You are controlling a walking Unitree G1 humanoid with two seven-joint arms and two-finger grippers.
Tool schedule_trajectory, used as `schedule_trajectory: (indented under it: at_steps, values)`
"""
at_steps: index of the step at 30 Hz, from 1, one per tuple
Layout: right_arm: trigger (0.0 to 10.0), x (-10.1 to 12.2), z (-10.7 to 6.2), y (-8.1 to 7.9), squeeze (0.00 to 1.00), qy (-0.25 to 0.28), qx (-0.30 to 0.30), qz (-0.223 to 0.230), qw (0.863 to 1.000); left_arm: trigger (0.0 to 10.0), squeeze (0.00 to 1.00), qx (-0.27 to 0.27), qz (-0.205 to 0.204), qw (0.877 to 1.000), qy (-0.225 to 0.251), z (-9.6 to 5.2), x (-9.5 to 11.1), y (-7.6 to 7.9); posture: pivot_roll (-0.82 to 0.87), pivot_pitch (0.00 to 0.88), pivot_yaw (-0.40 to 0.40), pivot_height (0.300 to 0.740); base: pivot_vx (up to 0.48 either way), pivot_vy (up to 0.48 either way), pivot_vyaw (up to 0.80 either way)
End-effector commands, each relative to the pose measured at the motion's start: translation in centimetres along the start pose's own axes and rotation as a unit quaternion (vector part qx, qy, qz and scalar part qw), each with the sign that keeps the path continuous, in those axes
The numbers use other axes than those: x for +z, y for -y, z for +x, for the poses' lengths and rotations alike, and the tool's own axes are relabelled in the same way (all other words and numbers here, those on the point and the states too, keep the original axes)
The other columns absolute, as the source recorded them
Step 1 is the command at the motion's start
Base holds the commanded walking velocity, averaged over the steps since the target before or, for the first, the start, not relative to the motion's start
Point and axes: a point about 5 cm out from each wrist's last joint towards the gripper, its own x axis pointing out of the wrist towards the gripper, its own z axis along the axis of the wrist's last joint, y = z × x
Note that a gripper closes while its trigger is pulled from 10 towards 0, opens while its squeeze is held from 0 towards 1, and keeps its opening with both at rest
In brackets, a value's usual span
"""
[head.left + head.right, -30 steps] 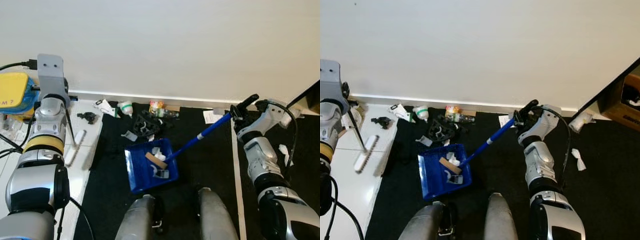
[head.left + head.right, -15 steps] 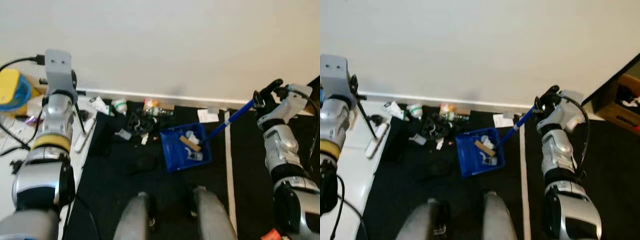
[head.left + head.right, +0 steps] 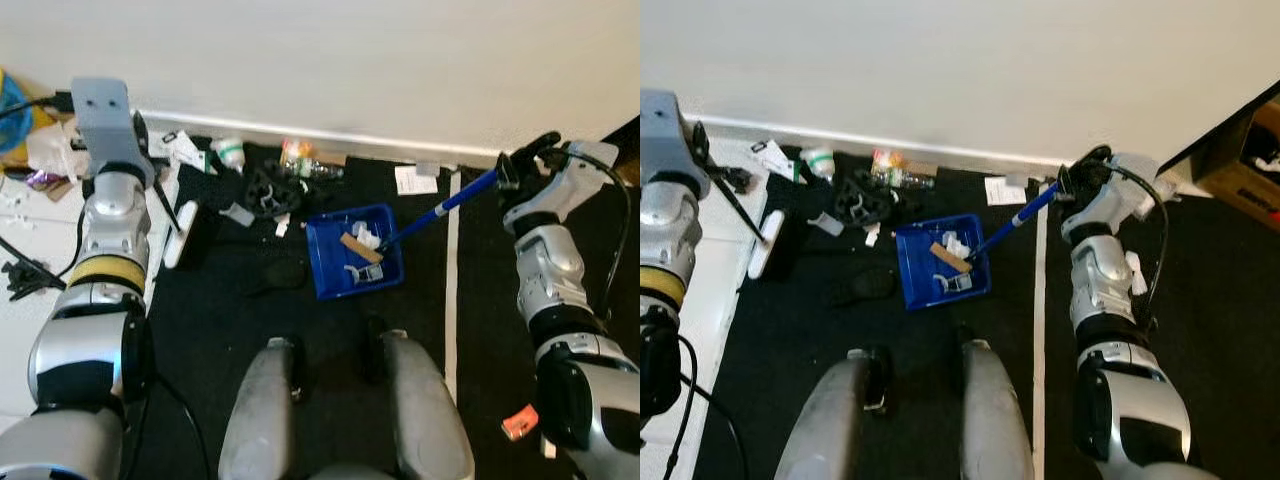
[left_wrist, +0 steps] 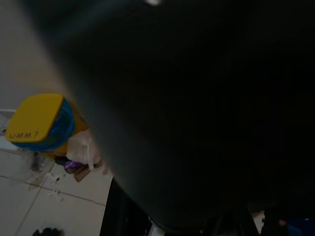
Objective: Sweep floor
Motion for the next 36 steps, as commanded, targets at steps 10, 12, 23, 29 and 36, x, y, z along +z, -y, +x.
schedule_trajectory:
  at_steps: [10,12,23,29,36]
  values:
    - [10.0,-3.1,-1.2,-1.7,0.0,-0.075,0.042,0.012,0.996,10.0,0.0,0.013,0.073,0.996,-0.054,-0.7,-2.5,-0.1,-0.03,0.458,-0.089,0.74,0.0,0.0,0.0]
    - [10.0,-3.2,-1.0,-2.8,0.0,-0.08,0.071,0.011,0.994,10.0,0.0,-0.01,0.078,0.994,-0.076,-1.0,-3.1,2.5,-0.05,0.444,-0.095,0.74,0.0,0.0,0.0]
    - [10.0,-3.4,-1.2,-4.4,0.0,-0.076,0.091,0.012,0.993,10.0,0.0,-0.102,-0.067,0.985,-0.123,-3.5,-0.8,16.3,-0.08,0.411,-0.07,0.74,0.0,0.0,0.0]
    - [10.0,-3.7,-1.9,-3.1,0.0,-0.082,0.062,0.011,0.995,10.0,0.0,-0.148,-0.133,0.969,-0.144,-4.8,2.6,21.3,-0.07,0.413,-0.035,0.74,0.0,0.0,0.0]
    - [10.0,-3.8,-2.6,-1.2,0.0,-0.081,0.013,0.015,0.997,10.0,0.0,-0.145,-0.241,0.943,-0.18,-5.9,6.1,24.5,-0.06,0.401,-0.01,0.74,0.0,0.0,0.0]
